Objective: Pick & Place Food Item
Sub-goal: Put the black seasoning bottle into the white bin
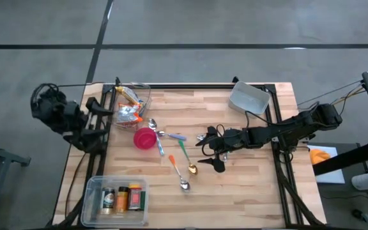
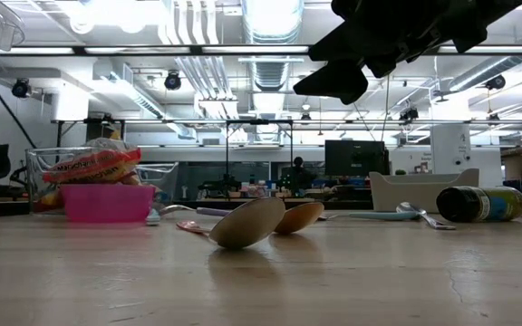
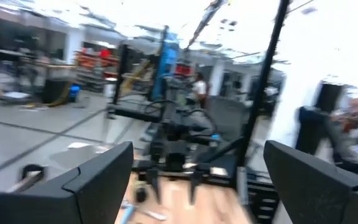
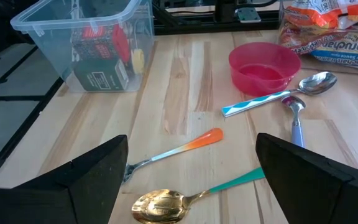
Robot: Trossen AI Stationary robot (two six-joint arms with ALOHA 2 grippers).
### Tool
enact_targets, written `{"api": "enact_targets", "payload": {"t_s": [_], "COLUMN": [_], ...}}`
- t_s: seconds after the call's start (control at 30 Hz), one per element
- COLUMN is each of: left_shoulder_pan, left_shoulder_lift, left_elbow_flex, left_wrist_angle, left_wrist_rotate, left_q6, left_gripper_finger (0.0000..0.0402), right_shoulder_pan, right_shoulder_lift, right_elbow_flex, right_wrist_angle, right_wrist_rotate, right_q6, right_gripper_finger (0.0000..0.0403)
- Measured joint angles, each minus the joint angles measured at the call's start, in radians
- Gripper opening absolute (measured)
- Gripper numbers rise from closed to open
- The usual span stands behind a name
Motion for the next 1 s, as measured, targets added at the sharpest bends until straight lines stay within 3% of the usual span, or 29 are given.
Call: {"api": "enact_targets", "payload": {"t_s": [0.13,0.8,1.0], "left_shoulder_pan": [0.000,0.000,0.000], "left_shoulder_lift": [-0.052,-0.052,-0.052], "left_elbow_flex": [-0.035,-0.067,-0.068], "left_wrist_angle": [-0.008,-0.015,-0.092], "left_wrist_rotate": [0.068,0.065,0.065], "left_q6": [-0.022,-0.019,-0.020], "left_gripper_finger": [0.0364,0.0364,0.0364], "right_shoulder_pan": [0.000,0.000,0.000], "right_shoulder_lift": [0.000,0.000,0.000], "right_elbow_flex": [0.000,0.000,0.000], "right_wrist_angle": [0.000,0.000,0.000], "right_wrist_rotate": [0.000,0.000,0.000], "right_q6": [0.000,0.000,0.000], "right_gripper_finger": [0.0351,0.0351,0.0351]}}
